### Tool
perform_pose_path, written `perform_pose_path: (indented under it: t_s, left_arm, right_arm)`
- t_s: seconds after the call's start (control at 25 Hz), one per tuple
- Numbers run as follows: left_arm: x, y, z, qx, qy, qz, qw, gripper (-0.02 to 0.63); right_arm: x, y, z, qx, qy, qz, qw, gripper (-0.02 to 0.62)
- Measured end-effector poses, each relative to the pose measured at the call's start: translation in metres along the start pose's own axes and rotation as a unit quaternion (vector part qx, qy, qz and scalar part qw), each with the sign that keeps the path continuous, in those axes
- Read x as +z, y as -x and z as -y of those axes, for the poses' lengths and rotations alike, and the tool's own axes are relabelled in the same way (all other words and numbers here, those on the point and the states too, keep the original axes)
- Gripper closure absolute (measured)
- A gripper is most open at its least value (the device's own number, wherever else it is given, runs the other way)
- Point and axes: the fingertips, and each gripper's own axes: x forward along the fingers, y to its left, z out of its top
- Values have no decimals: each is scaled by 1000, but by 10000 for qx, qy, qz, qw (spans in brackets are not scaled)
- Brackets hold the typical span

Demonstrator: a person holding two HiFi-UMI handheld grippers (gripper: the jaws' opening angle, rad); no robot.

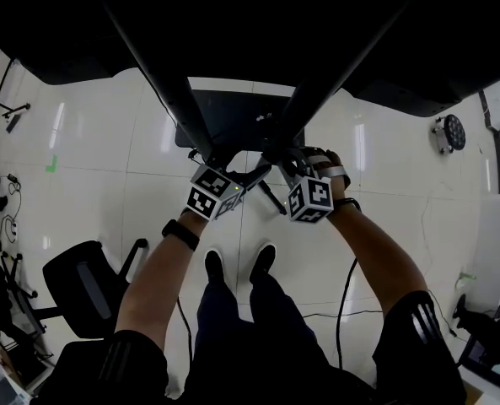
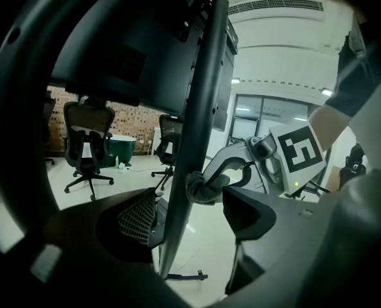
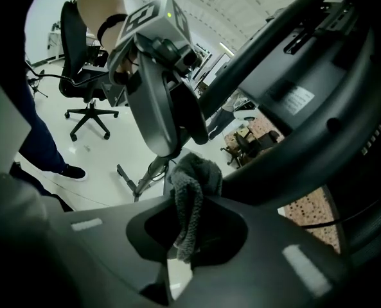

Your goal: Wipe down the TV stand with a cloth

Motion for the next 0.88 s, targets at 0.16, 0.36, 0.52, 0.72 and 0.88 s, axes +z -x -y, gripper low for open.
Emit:
perform_pose_path:
  t_s: [0.16,0.36,0.52,0.72,0.88]
  left_arm:
    - [-31,-15,-12,-86,58,-170,9998,252]
    - [-73,-31,-21,-179,186,-311,9992,252]
    - [-110,-39,-27,-216,319,-379,9985,252]
    - [-151,-51,-35,-228,478,-559,9970,252]
    - [-169,-60,-43,-196,622,-594,9961,252]
  right_arm:
    - [-16,-29,-22,87,-124,-133,9998,574]
    - [-34,-62,-50,136,-351,-285,9989,574]
    - [-48,-89,-75,138,-662,-407,9969,574]
    - [-66,-117,-98,132,-649,-545,9963,574]
    - [-76,-135,-113,191,-774,-638,9948,574]
